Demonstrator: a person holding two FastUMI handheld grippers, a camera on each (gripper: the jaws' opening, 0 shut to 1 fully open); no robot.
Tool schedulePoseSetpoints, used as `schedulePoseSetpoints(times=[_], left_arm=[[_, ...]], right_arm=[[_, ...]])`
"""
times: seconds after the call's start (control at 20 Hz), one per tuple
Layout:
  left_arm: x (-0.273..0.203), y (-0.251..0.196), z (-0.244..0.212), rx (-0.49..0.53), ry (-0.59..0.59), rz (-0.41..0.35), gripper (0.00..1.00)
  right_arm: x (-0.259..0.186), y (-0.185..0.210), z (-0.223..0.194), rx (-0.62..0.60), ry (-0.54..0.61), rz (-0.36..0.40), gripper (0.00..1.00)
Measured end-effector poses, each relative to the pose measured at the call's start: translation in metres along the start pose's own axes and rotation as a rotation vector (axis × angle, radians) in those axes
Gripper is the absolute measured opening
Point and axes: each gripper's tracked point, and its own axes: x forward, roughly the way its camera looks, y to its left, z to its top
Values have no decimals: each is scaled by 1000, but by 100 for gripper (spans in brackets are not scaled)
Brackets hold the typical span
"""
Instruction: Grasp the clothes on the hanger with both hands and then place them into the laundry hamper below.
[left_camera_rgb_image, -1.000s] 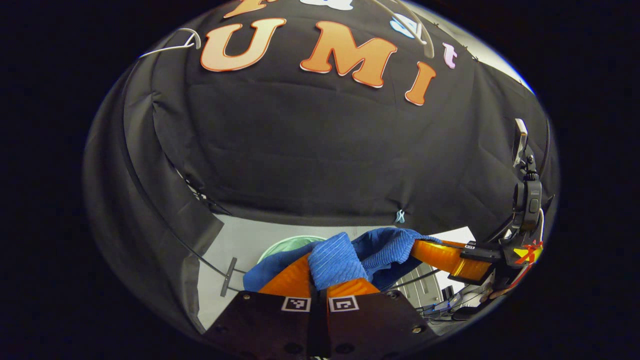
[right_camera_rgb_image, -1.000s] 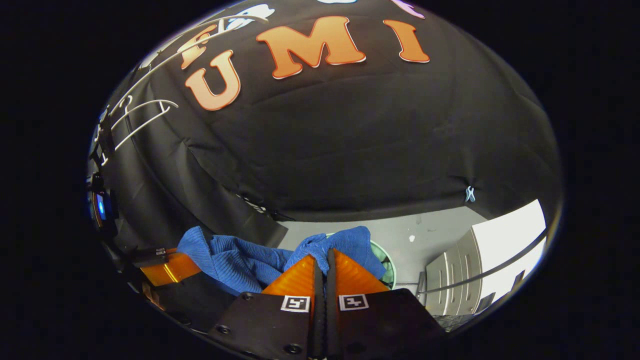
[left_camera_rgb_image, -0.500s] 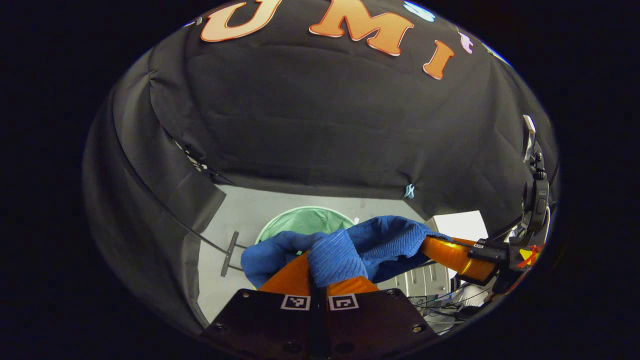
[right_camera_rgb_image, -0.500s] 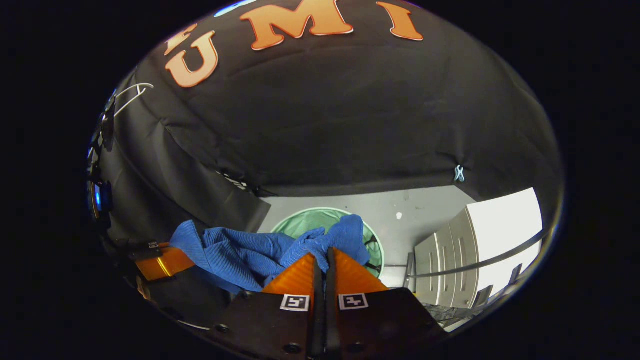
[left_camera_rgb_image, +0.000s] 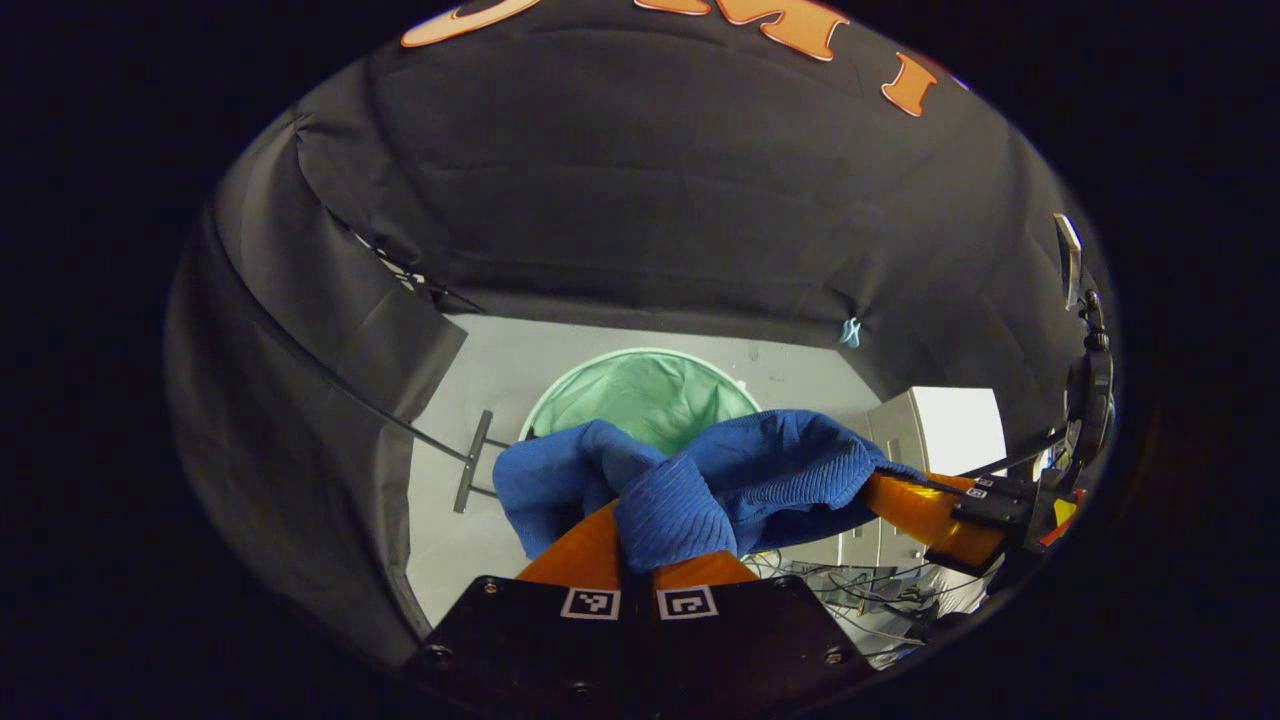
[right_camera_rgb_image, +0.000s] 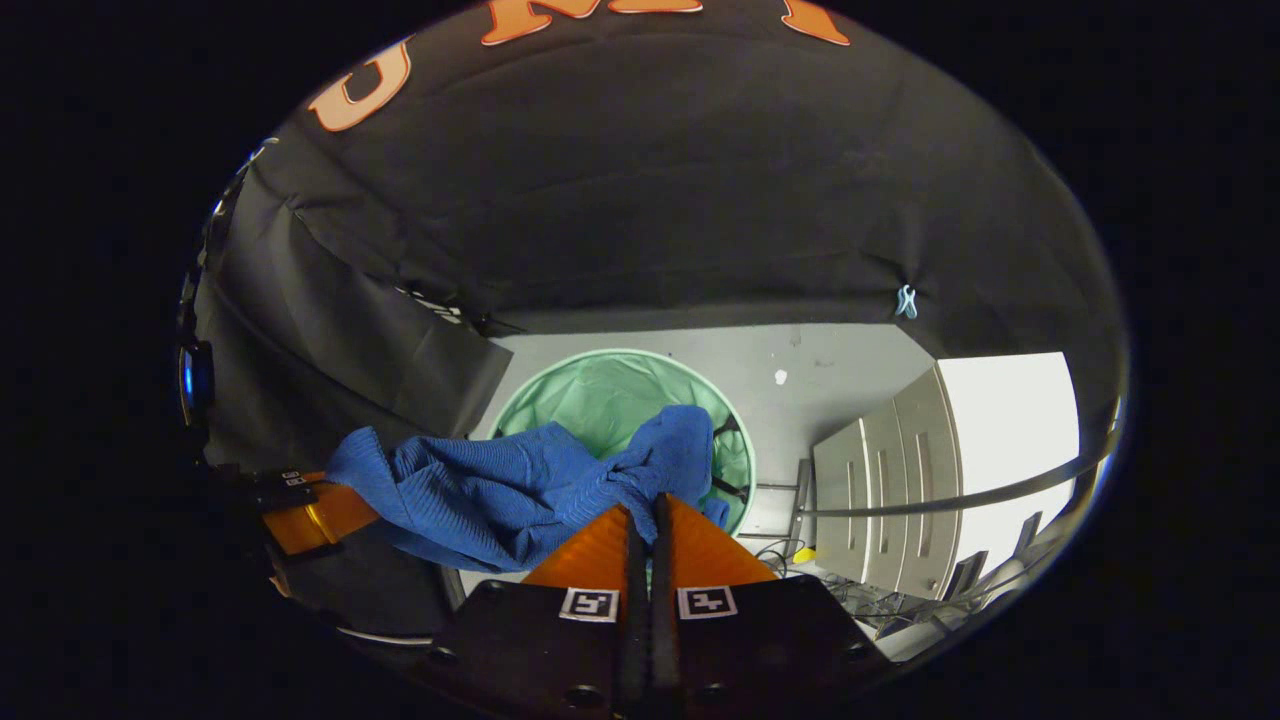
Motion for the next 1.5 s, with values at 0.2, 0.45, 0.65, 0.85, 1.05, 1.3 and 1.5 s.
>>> schedulePoseSetpoints(times=[0.2, 0.45, 0.65, 0.85, 1.05, 1.3, 1.5], left_arm=[[10, 3, -16, -1, 60, 31, 2], [11, 5, -39, -36, 117, 37, 8], [5, 9, -35, -52, 101, 33, 38], [-4, 15, -37, -70, 90, 39, 41], [-13, 17, -40, -84, 73, 36, 55], [-27, 27, -43, -95, 56, 58, 70], [-38, 34, -46, -112, 43, 71, 84]], right_arm=[[14, -5, -11, -6, 35, -12, 8], [10, -5, -5, -14, 20, -12, 23], [7, -9, -11, -14, 21, -5, 25], [1, -5, -17, -18, 15, -8, 38], [-9, -8, -18, -12, -2, -13, 67], [-23, -10, -22, -12, -23, -15, 80], [-37, -6, -24, -17, -41, -18, 100]])
